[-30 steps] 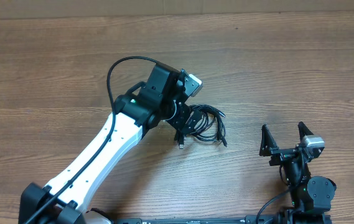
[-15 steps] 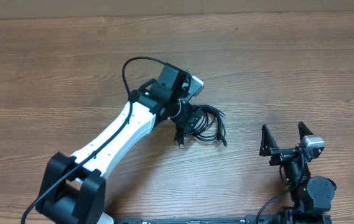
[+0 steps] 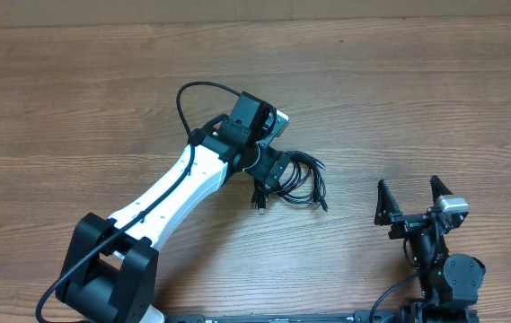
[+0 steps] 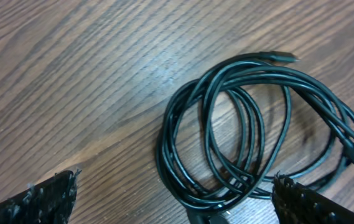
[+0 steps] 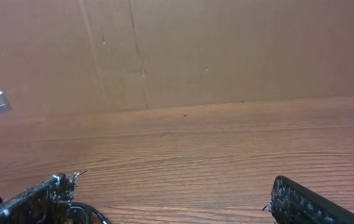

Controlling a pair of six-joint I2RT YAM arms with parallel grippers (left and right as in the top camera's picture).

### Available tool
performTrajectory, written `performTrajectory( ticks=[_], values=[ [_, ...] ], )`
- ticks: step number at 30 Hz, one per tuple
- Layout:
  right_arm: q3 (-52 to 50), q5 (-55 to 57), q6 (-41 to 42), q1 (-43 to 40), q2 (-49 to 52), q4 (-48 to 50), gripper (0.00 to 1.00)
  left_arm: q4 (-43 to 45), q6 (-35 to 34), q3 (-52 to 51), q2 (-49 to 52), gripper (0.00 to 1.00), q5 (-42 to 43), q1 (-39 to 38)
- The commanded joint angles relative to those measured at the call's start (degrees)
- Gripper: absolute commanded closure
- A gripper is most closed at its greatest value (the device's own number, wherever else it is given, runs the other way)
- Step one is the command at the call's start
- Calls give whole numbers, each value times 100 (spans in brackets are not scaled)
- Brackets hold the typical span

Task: Untangle cables
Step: 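Close the left gripper on the black cable coil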

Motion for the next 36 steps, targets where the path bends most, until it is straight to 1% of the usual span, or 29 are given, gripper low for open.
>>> performTrajectory(
  ticks=[1, 14, 25, 33, 34, 36],
  values=[
    [-59, 59, 17, -7, -57, 13, 0, 4, -225, 129, 90, 0, -262, -28],
    [-59, 59, 17, -7, -57, 13, 0, 50, -267, 127, 831, 0, -166, -33],
    [-59, 59, 20, -7, -57, 13, 0, 87, -352, 127, 1211, 0, -634, -28],
    [-59, 59, 17, -7, -57, 13, 0, 157, -422, 127, 1449, 0, -625, -28],
    [-59, 59, 17, -7, -57, 13, 0, 155, -422, 127, 1449, 0, -625, -28],
    [-59, 59, 17, -7, -57, 13, 0, 155, -422, 127, 1449, 7, -623, -28]
  ],
)
